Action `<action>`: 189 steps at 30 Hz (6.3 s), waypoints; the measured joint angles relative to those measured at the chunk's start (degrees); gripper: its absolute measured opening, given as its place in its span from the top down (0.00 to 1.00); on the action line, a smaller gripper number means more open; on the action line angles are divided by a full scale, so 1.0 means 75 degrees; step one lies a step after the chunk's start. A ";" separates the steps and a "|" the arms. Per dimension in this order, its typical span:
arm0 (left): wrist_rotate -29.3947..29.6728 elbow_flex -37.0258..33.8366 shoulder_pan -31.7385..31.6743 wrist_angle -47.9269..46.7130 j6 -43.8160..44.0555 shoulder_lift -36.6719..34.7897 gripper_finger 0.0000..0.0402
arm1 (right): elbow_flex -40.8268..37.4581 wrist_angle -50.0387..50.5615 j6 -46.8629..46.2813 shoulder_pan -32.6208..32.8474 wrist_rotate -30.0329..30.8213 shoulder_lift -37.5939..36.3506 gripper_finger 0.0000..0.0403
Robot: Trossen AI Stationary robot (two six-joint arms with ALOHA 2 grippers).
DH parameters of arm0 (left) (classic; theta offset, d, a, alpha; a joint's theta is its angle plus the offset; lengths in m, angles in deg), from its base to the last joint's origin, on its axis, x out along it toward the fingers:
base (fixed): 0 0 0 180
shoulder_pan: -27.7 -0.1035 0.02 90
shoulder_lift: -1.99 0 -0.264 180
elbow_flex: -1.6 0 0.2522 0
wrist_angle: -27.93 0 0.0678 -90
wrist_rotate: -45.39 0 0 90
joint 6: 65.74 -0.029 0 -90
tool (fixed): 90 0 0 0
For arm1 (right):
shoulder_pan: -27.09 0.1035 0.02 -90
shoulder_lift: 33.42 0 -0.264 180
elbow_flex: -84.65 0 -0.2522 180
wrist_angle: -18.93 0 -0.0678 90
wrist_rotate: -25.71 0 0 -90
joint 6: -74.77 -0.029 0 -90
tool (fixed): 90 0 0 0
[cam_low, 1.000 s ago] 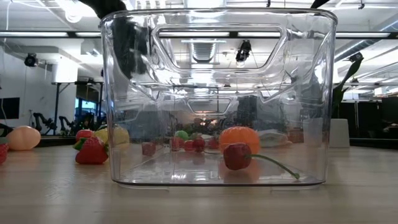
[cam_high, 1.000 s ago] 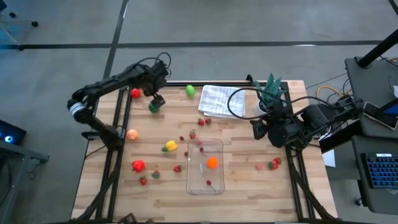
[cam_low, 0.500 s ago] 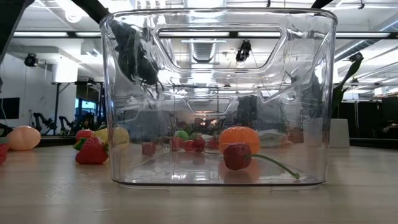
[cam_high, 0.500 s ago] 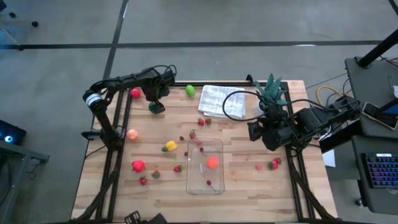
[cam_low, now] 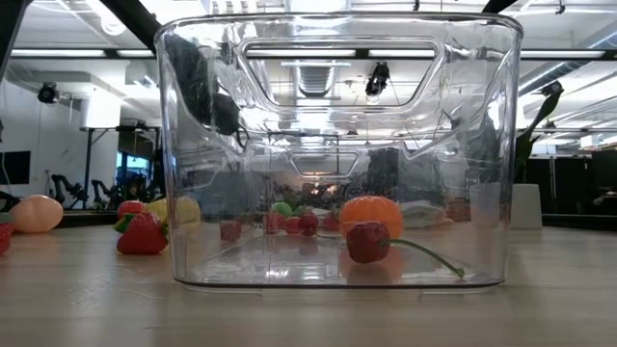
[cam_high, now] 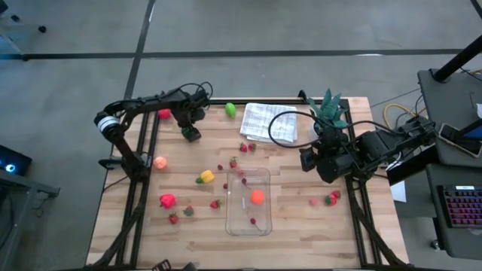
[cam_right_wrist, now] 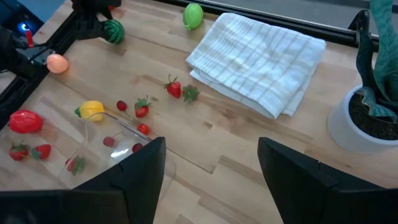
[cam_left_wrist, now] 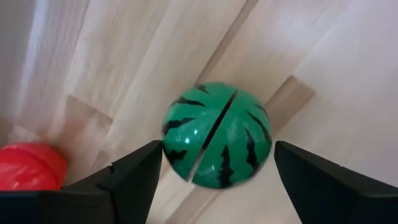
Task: Pick and placing Produce into tupperware
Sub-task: Put the green watermelon into the transparent bin, then put the orange tomato into the transparent bin
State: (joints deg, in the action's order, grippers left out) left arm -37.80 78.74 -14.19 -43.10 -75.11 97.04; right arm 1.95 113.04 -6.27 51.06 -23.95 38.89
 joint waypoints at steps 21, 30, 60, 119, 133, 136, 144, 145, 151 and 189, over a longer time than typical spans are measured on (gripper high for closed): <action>0.0133 -0.0507 0.0009 0.0904 -0.0049 -0.0076 0.24 | 0.0000 -0.0003 -0.0043 0.0000 0.0009 0.0000 0.39; 0.0301 -0.0710 0.0000 0.0990 -0.0050 -0.0049 0.13 | 0.0000 -0.0003 -0.0040 0.0000 0.0012 0.0000 0.39; 0.0351 -0.1408 0.0021 0.1581 0.0006 -0.0165 0.31 | -0.0012 -0.0009 -0.0198 0.0000 0.0005 0.0000 0.39; -0.1034 0.1352 0.7245 0.4073 0.5258 0.0338 0.10 | 0.0191 -0.0002 -0.0742 0.2804 -0.0638 0.0015 0.39; -0.1005 0.1201 0.7446 0.4103 0.6368 -0.1547 0.07 | -0.1062 0.1220 -0.2054 0.3010 -0.4621 0.0284 0.39; -0.1004 0.1023 0.7466 0.4048 0.6601 -0.1967 0.07 | -0.1708 0.1258 -0.2533 0.3005 -0.4991 0.0329 0.39; -0.0950 0.0917 0.7469 0.3347 0.6602 -0.2566 0.07 | -0.3546 -0.0309 -0.5693 0.2965 -0.4987 -0.0246 0.39; -0.0884 0.0920 0.7466 0.3271 0.6569 -0.2600 0.07 | -0.3764 -0.0619 -0.6162 0.2967 -0.4980 -0.0337 0.39; -0.0601 0.0863 0.7384 0.2578 0.5846 -0.2678 0.07 | -0.4601 -0.2086 -0.6968 0.2726 -0.5230 -0.0255 0.39; -0.0437 0.0839 0.7178 0.2282 0.4151 -0.2689 0.07 | -0.5144 -0.2390 -0.6967 0.2253 -0.5968 0.2139 0.39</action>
State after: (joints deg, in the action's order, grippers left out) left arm -41.08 85.03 39.64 -25.99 -43.97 76.87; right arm -36.62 95.12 -58.52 67.95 -68.71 54.93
